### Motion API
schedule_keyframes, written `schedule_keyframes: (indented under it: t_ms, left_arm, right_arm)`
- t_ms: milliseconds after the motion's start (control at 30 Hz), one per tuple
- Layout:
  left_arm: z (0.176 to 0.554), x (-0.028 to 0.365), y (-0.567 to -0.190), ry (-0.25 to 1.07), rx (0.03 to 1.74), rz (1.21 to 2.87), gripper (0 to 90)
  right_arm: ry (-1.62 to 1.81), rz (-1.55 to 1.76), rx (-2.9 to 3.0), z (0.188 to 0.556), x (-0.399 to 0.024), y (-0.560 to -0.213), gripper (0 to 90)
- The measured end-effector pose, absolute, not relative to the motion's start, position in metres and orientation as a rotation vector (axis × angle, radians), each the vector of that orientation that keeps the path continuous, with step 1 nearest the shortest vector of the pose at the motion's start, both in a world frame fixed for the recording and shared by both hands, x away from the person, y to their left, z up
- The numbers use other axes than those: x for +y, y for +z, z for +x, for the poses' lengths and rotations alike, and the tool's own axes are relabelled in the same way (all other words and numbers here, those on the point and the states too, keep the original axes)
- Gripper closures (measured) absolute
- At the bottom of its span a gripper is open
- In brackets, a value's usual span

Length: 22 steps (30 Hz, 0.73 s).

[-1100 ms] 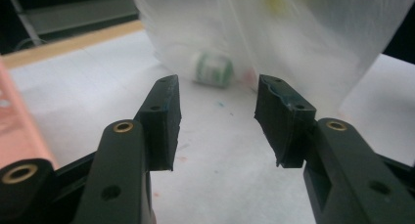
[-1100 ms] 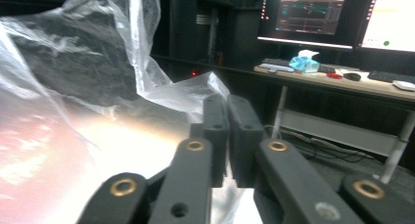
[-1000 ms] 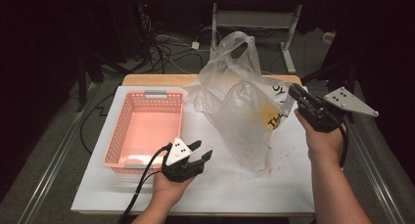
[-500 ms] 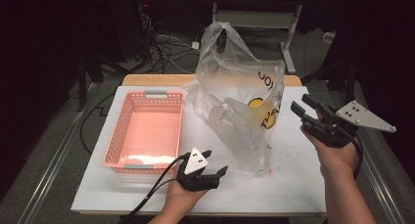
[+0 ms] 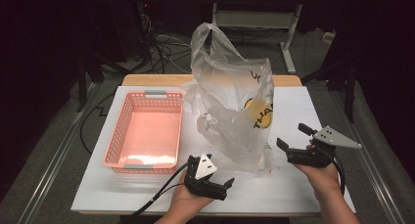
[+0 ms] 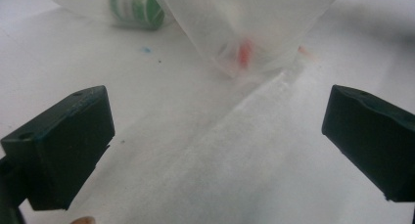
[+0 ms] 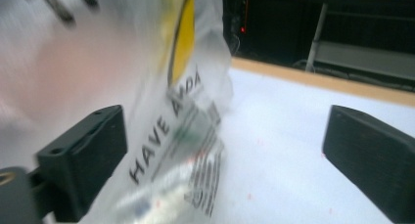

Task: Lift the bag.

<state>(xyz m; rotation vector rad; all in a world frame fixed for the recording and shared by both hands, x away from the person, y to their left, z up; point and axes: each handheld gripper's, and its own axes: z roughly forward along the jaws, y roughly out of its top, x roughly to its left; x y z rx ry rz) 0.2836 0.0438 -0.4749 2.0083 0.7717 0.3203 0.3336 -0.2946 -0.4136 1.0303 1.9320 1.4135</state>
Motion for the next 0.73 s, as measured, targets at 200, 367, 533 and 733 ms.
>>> schedule_keyframes:
  t_ms: [200,367,533,733]
  left_arm:
    - [0.284,0.044,-0.481,0.313,0.775,2.01,0.0]
    - [0.281,0.046,-0.484,0.342,0.77,2.012,0.0]
    - [0.277,0.047,-0.484,0.375,0.756,2.0,0.0]
    - [0.277,0.046,-0.484,0.38,0.764,2.01,0.0]
  right_arm:
    - [1.368,1.047,1.968,0.323,-0.296,-0.435,0.0]
    - [1.355,1.058,1.933,0.31,-0.303,-0.446,0.0]
    - [1.357,1.049,1.961,0.306,-0.307,-0.456,0.0]
    - [1.382,1.036,1.958,0.307,-0.302,-0.456,0.0]
